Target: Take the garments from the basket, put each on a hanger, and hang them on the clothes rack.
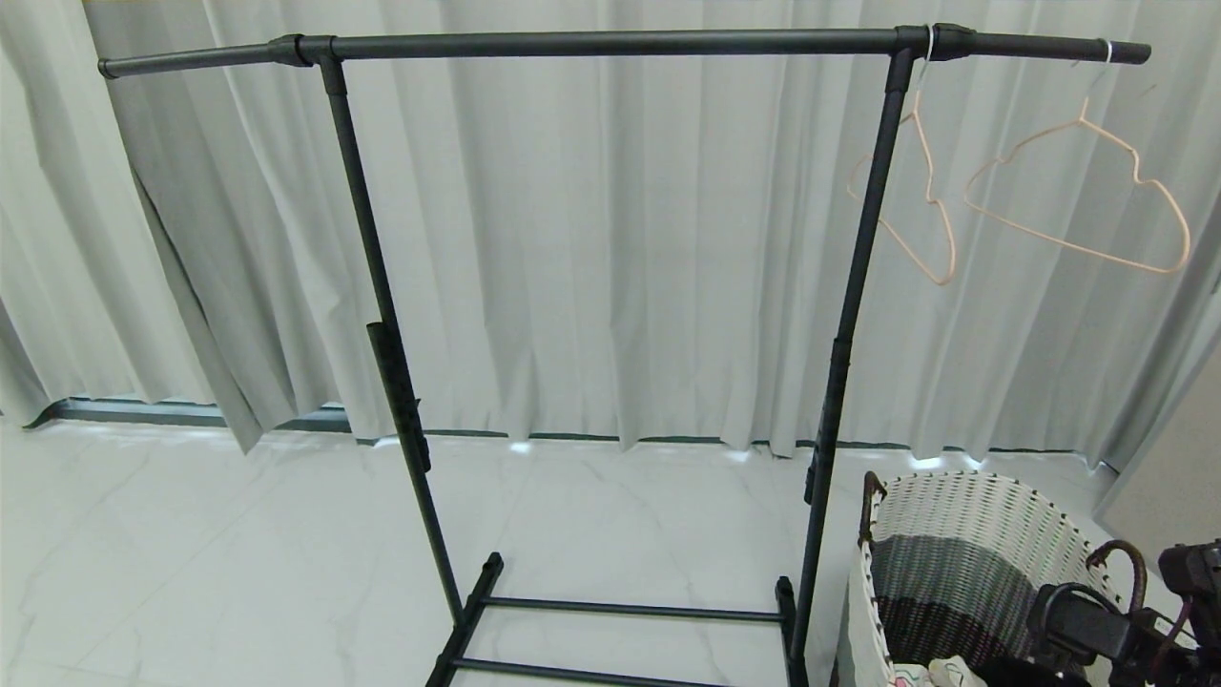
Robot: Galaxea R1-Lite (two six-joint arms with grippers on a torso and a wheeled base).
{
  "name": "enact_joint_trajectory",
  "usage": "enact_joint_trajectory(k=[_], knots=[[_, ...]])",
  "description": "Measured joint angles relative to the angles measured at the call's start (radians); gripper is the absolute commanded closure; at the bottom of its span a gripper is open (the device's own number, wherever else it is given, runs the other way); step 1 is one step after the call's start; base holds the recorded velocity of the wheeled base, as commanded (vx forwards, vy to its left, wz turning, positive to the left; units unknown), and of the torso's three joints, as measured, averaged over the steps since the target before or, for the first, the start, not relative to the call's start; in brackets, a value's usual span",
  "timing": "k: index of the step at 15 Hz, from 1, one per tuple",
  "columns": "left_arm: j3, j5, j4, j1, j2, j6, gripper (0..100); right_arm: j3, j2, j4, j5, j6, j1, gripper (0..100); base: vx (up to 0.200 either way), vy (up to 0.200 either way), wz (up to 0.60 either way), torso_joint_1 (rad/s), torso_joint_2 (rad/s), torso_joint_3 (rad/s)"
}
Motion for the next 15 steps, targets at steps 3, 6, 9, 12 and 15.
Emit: enact_joint_trajectory(k=[3, 6, 9, 12, 15], knots=[[0.0, 0.0, 0.0, 0.0, 0.0, 0.0, 0, 0.006, 0.037, -0.012, -0.005, -0.005, -0.004, 0, 0.0, 0.0, 0.0, 0.0, 0.0, 0.0], [0.0, 0.0, 0.0, 0.0, 0.0, 0.0, 0, 0.007, 0.049, -0.037, -0.006, -0.005, -0.011, 0, 0.0, 0.0, 0.0, 0.0, 0.0, 0.0], [0.0, 0.0, 0.0, 0.0, 0.0, 0.0, 0, 0.008, 0.05, -0.07, -0.018, -0.005, -0.015, 100, 0.0, 0.0, 0.0, 0.0, 0.0, 0.0], [0.0, 0.0, 0.0, 0.0, 0.0, 0.0, 0, 0.029, 0.016, -0.069, -0.049, -0.005, -0.016, 100, 0.0, 0.0, 0.0, 0.0, 0.0, 0.0], [0.0, 0.0, 0.0, 0.0, 0.0, 0.0, 0, 0.073, -0.102, -0.053, -0.052, 0.0, -0.02, 100, 0.0, 0.0, 0.0, 0.0, 0.0, 0.0]])
